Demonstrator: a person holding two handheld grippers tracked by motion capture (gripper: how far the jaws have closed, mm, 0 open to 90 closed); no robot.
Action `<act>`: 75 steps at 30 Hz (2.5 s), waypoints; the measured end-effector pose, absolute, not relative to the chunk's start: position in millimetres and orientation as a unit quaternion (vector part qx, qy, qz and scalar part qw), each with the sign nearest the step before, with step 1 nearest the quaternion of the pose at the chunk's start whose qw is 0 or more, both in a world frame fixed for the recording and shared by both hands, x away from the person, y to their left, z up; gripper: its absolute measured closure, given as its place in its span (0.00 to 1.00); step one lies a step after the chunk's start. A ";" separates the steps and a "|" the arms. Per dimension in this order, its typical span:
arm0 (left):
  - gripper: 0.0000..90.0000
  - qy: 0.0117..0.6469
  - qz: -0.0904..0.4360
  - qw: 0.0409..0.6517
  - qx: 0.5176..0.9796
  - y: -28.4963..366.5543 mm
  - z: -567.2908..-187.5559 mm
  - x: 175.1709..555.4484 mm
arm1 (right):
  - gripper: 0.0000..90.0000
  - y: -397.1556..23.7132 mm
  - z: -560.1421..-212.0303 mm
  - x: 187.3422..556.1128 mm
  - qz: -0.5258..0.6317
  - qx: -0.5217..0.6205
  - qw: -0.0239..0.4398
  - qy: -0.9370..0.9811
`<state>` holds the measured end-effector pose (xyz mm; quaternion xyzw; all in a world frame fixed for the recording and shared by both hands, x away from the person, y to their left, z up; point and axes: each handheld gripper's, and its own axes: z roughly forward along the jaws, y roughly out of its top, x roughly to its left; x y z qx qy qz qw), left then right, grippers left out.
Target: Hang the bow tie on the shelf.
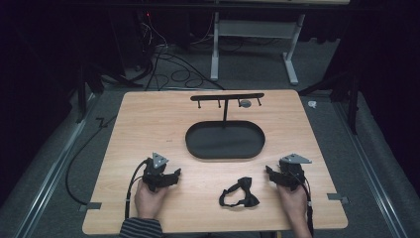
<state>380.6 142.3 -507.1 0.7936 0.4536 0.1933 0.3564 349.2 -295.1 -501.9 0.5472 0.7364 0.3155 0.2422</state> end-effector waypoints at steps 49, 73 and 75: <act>0.31 0.455 0.193 0.357 0.793 142.3 -507.0 380.5 | 0.55 -301.8 -491.0 339.5 0.349 0.546 0.226 0.728; 0.31 0.454 0.194 0.356 0.793 142.4 -507.0 380.7 | 0.58 -251.3 -462.9 312.9 0.427 0.466 0.155 0.760; 0.31 0.455 0.193 0.357 0.793 142.3 -507.0 380.8 | 0.57 -246.2 -461.7 311.9 0.428 0.456 0.151 0.766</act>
